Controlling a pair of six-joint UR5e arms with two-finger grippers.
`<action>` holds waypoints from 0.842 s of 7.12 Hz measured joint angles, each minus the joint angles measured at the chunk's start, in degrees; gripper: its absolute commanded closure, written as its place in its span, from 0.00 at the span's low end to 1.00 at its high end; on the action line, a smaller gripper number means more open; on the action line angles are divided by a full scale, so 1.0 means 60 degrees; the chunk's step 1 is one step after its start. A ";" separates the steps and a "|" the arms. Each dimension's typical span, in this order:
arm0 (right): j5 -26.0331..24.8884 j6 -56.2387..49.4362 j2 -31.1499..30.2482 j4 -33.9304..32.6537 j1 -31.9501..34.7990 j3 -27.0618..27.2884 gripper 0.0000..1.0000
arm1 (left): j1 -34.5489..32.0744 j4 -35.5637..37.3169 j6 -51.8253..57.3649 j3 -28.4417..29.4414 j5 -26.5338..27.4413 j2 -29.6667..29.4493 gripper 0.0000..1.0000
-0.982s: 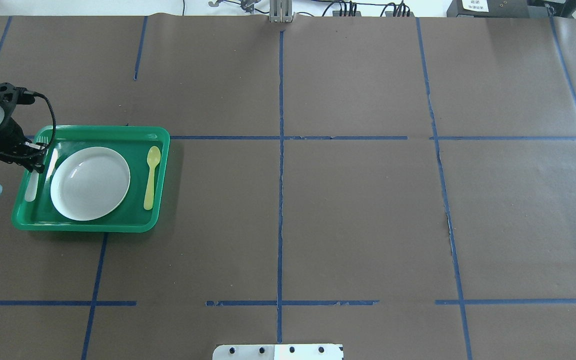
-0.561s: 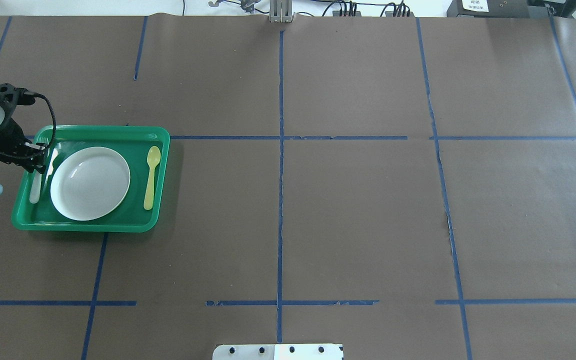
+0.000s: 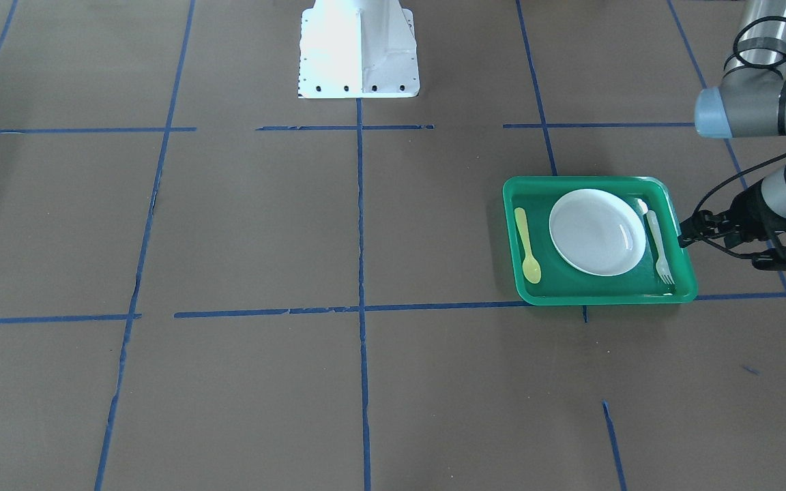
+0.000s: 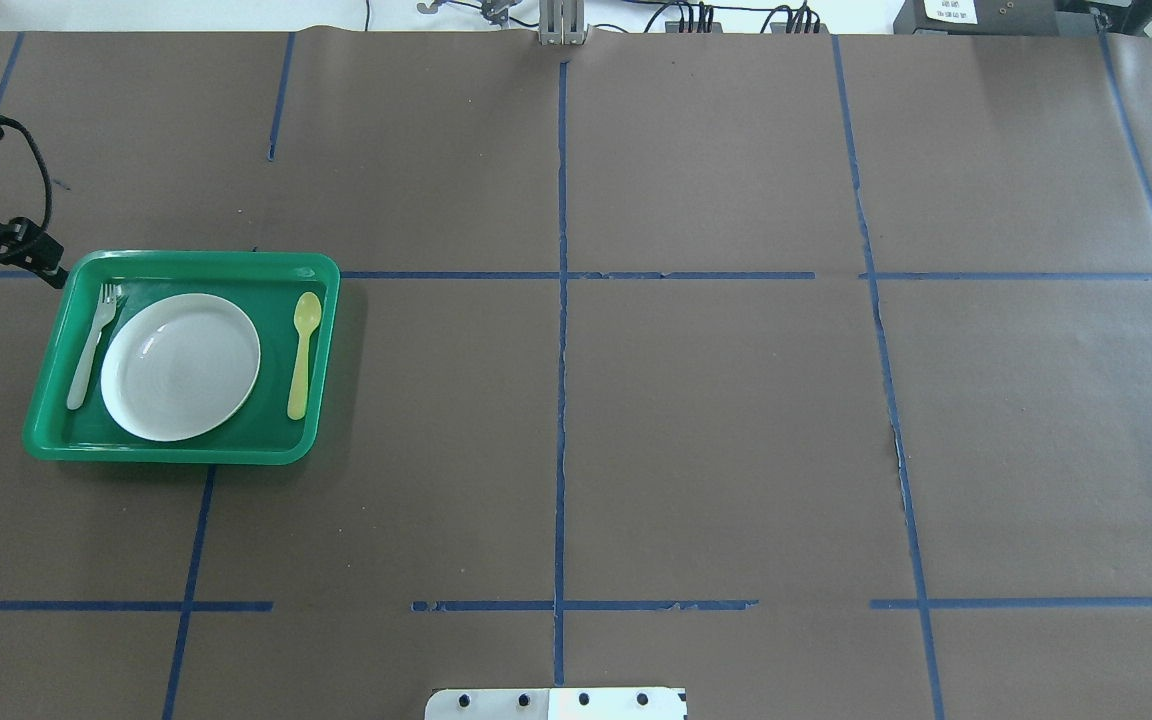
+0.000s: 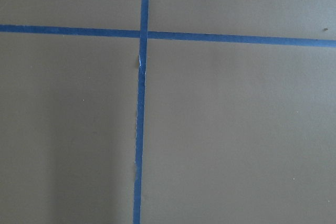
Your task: Place fork
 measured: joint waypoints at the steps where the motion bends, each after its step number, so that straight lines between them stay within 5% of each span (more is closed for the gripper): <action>1: 0.0000 0.0002 0.0000 0.0000 0.0000 0.0000 0.00 | -0.0675 0.0437 0.1278 -0.0012 0.0017 0.0108 0.03; 6: 0.0000 0.0007 0.0000 0.0000 0.0000 0.0000 0.00 | -0.4241 0.1794 0.5972 0.0197 0.0061 0.0973 0.00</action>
